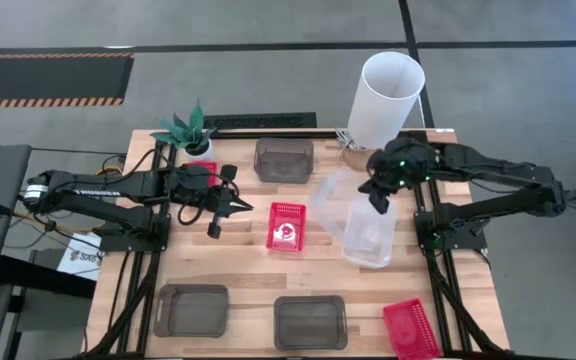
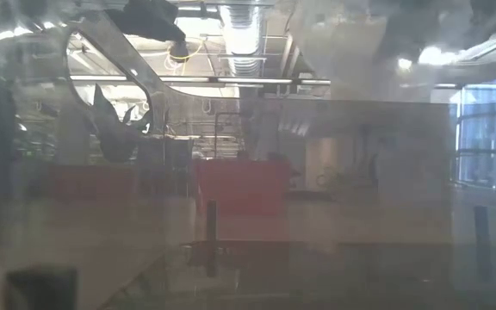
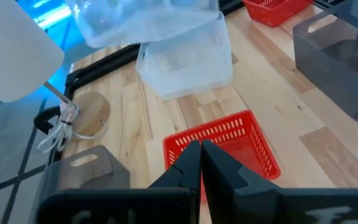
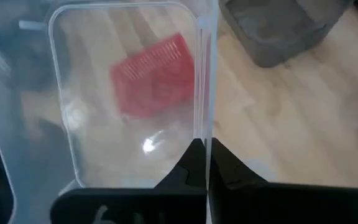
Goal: Stack baskets by color
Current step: Stack the top transparent bin on top of the bottom transparent bin
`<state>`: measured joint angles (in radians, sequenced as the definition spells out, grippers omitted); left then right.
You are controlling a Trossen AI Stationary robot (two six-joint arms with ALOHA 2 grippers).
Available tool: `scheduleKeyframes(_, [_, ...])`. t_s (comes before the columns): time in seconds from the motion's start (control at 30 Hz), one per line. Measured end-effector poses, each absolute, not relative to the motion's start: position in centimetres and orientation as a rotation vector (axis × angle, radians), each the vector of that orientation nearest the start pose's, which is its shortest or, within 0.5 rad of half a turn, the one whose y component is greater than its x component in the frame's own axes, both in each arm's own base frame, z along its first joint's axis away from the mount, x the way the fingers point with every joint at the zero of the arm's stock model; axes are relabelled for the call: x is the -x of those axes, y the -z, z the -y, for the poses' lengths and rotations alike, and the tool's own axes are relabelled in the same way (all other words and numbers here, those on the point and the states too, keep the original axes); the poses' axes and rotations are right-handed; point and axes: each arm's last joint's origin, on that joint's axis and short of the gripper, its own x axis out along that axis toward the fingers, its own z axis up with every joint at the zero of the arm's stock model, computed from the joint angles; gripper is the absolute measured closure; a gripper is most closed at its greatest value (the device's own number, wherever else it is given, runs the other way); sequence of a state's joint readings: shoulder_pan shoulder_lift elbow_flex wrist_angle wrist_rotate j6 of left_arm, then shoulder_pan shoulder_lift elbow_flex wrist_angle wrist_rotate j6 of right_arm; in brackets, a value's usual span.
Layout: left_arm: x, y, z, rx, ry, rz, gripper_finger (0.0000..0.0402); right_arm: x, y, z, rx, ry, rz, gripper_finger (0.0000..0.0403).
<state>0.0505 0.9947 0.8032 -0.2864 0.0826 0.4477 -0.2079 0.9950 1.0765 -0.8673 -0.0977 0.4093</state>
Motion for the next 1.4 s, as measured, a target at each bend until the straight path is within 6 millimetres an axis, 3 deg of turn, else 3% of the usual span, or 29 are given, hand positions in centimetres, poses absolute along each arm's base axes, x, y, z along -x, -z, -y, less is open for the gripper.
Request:
scheduleKeyframes(0.1, [-21.4,-29.4,-0.8,-0.408,0.135,-0.451,0.0401,-18.0,-33.8,2.9,-0.714,0.342,-0.769,0.0398])
scheduleKeyframes(0.27, [-21.4,-29.4,-0.8,-0.405,0.133,-0.445,0.0401,-17.2,-33.1,1.3,-1.068,0.653,-0.767,0.04])
scheduleKeyframes(0.47, [-21.4,-29.4,-0.8,-0.368,0.124,-0.447,0.0401,-15.8,-31.8,-1.6,-1.253,0.907,-0.788,0.04])
scheduleKeyframes(0.7, [-21.4,-29.4,-0.8,-0.392,0.13,-0.446,0.0401,-13.9,-30.6,-3.7,-1.293,1.09,-0.838,0.0401])
scheduleKeyframes(0.93, [-21.4,-29.4,-0.8,-0.401,0.133,-0.449,0.0401,-13.1,-30.4,-4.5,-1.306,1.158,-0.836,0.0402])
scheduleKeyframes(1.4, [-21.4,-29.3,-0.8,-0.388,0.147,-0.452,0.0401,-14.1,-29.1,-6.1,-1.267,1.258,-1.004,0.0402])
